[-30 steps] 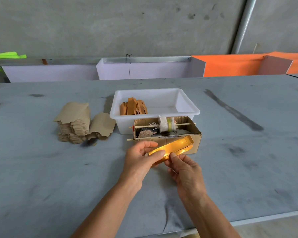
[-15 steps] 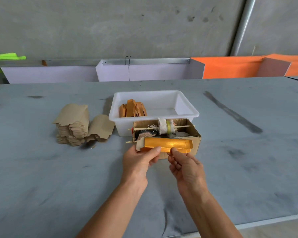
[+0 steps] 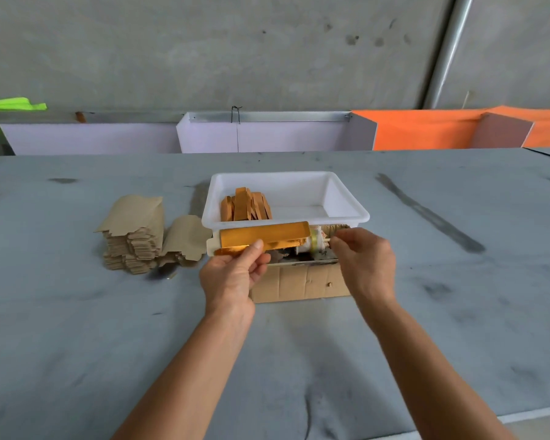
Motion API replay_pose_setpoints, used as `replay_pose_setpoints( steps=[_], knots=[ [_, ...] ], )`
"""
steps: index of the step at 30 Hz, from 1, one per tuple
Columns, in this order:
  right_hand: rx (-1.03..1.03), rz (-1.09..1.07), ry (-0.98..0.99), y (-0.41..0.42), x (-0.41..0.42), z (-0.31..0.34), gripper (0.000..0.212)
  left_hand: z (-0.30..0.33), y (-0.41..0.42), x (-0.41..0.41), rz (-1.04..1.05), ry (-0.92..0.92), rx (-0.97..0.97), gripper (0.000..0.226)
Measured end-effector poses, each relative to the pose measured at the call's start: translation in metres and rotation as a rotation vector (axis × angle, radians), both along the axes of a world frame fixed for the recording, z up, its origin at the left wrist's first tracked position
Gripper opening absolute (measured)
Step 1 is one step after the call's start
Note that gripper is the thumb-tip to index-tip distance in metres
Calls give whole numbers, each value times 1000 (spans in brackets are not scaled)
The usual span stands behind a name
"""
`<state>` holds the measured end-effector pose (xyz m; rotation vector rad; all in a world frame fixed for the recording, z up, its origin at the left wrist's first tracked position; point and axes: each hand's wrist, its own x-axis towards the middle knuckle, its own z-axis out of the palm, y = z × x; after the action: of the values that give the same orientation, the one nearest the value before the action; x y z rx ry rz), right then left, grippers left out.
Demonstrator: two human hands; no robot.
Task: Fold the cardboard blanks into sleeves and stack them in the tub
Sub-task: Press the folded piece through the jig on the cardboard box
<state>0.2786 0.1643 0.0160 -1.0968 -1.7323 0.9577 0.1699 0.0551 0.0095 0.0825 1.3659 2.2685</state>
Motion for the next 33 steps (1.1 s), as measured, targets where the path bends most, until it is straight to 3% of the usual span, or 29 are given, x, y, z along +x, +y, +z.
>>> replay_pose_setpoints(
  steps=[4,8,15,29,33],
  knots=[
    [163,39,-604,26,-11,-1,21,2,5,-1,0,-24,8,10],
    [245,63,-769,33,-23,-1,18,0,8,-3,4,-39,15,9],
    [108,89,-888,34,-35,1,20,-3,9,-4,3,-14,2,9],
    [65,-6,-788,37,-41,0,23,-3,10,-2,8,4,9,11],
    [62,4,-734,37,-42,4,7,-2,12,0,43,4,19,12]
  ],
)
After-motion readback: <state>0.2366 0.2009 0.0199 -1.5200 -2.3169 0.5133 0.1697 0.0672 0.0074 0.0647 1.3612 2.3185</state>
